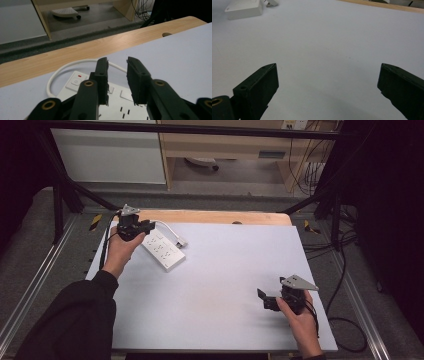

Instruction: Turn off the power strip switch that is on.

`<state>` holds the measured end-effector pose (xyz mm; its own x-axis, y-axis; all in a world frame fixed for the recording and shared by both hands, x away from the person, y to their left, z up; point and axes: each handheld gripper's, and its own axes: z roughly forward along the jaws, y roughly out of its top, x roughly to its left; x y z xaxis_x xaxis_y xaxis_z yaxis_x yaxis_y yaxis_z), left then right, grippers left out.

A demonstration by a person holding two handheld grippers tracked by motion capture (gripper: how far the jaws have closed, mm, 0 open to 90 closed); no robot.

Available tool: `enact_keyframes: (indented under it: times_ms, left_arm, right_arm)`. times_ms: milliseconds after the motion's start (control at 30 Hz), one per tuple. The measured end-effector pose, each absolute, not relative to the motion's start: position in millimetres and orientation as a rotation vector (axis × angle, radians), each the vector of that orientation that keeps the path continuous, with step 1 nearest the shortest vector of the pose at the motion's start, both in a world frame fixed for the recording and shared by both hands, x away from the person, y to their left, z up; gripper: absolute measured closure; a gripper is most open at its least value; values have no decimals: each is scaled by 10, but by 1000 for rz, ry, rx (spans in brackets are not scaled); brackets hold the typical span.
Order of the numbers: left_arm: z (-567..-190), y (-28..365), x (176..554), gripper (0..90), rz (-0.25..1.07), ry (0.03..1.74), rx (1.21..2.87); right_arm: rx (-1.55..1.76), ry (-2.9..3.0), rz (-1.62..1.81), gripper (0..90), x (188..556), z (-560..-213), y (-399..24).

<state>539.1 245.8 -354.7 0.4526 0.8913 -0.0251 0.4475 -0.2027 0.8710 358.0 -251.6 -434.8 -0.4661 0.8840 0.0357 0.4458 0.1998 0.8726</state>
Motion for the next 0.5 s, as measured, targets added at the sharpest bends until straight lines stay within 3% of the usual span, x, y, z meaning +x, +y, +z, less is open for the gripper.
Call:
enact_keyframes:
  times_ms: [500]
  left_arm:
    - [-3606,2412,5556,869,633,1128,1824]
  right_arm:
    - [1235,1992,1210,31,3579,-4343,-2521]
